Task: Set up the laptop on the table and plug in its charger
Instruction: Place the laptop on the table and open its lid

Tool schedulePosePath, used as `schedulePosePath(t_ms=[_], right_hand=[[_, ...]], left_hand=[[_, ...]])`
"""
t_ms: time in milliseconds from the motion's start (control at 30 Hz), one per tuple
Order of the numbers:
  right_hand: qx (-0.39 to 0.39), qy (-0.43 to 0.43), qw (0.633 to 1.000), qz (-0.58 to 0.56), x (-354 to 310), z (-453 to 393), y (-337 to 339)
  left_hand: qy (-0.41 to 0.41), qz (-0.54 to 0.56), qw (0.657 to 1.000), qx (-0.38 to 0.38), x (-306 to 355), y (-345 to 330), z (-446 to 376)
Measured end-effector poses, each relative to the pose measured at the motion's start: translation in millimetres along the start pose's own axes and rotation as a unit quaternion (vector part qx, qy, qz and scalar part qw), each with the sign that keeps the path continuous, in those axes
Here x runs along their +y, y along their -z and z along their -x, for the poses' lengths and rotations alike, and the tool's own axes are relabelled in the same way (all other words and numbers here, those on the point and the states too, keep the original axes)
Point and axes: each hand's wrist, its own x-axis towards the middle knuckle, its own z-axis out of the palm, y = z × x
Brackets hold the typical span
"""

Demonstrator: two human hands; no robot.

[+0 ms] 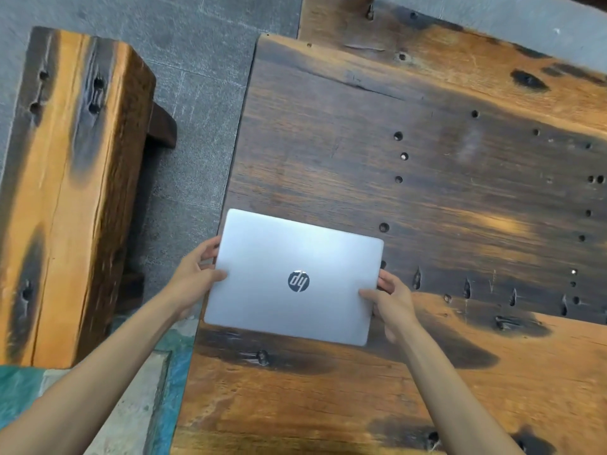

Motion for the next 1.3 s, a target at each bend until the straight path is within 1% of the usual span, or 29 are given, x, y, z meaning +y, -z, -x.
schedulePosePath(t_ms=[167,333,433,567,733,967,1300], right_hand=[[-0.072,-0.016,0.996,-0.040,6.2,1.2,14.4],[-0.126,0.005,0.991,-0.041,17.2,9.5,25.6],[-0.140,0.016,0.989,-0.047,20.0,17.9,27.8],[-0.148,0.034,0.987,-0.051,22.0,33.4,30.3],[-0.153,0.058,0.985,-0.049,25.2,54.1,36.8],[-0.124,0.091,0.985,-0.073,39.7,88.0,54.8],[-0.099,0.121,0.982,-0.108,81.9,124.3,101.1]], left_hand=[[0.015,-0.003,0.999,-0.042,-7.2,5.2,10.5],[0.037,0.021,0.998,-0.048,-16.5,14.2,26.8],[0.036,0.033,0.998,-0.045,-17.7,14.0,38.5],[0.024,0.040,0.998,-0.039,-19.6,15.9,53.1],[0.004,0.023,0.999,-0.037,-25.5,21.4,71.7],[-0.025,0.035,0.999,-0.014,-33.8,18.2,101.9],[-0.069,-0.032,0.996,-0.055,-31.9,-12.6,135.2]])
